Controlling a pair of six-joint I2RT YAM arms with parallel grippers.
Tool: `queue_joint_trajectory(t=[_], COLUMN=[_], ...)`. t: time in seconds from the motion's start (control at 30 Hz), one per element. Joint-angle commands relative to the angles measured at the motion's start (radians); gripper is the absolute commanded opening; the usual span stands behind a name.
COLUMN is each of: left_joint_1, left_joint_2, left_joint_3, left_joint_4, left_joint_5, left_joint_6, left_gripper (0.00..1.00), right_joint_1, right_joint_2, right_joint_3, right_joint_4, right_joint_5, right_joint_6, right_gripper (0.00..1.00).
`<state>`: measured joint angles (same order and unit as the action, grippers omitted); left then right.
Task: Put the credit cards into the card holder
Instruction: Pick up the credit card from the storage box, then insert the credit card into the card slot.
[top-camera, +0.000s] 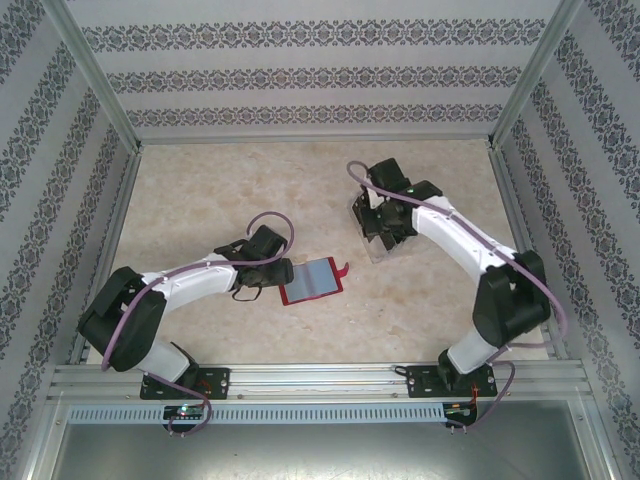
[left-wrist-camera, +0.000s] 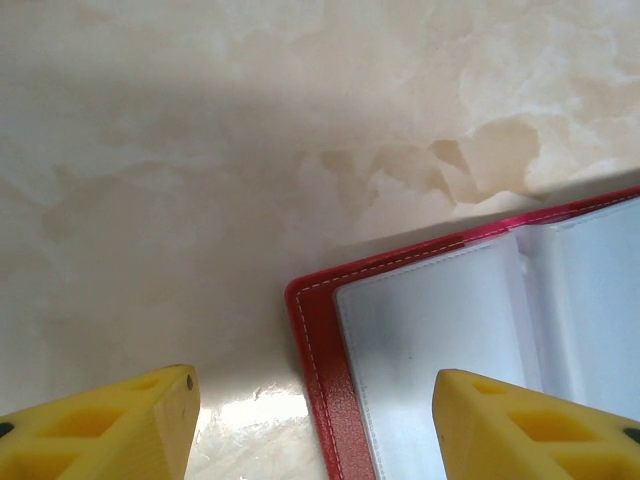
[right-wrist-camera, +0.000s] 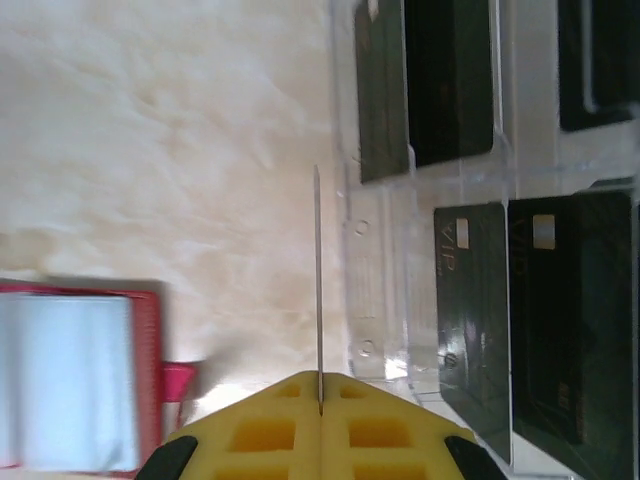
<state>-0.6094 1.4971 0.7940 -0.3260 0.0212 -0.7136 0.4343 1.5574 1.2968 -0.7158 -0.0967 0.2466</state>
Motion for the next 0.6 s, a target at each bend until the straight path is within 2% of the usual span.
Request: queue_joint_trajectory(t=[0.0,0.1,0.3,0.57], left_joint_1=[-0.011,-0.015,-0.048,-0.088], left_joint_2=[-0.011,0.005,0.032,0.068], left_joint_3=[0.038,0.052,0.065,0.058], left_joint_4=[-0.064,-0.075,-0.107,-0.144], left_joint_5=[-0.018,-0.007,-0.017,-0.067], left_joint_6=[0.048,0.061,0.077,0.074], left_gripper=[0.64,0.64,0.64,0.64], right_joint_1=[0.003,0.015,0.072,0.182], right_joint_2=[-0.07,-0.118,-0.127,-0.105], right_joint_3=[-0.053,-0.172,-0.391,-0.565], right_joint_4=[0.102,0.276,0.586,0.817], right_joint_5=[-0.163,-0.277,-0.371,-0.373], right_joint_6=[0.108,0.22,0.378,0.468], right_gripper=[0.0,0.0,0.0,0.0])
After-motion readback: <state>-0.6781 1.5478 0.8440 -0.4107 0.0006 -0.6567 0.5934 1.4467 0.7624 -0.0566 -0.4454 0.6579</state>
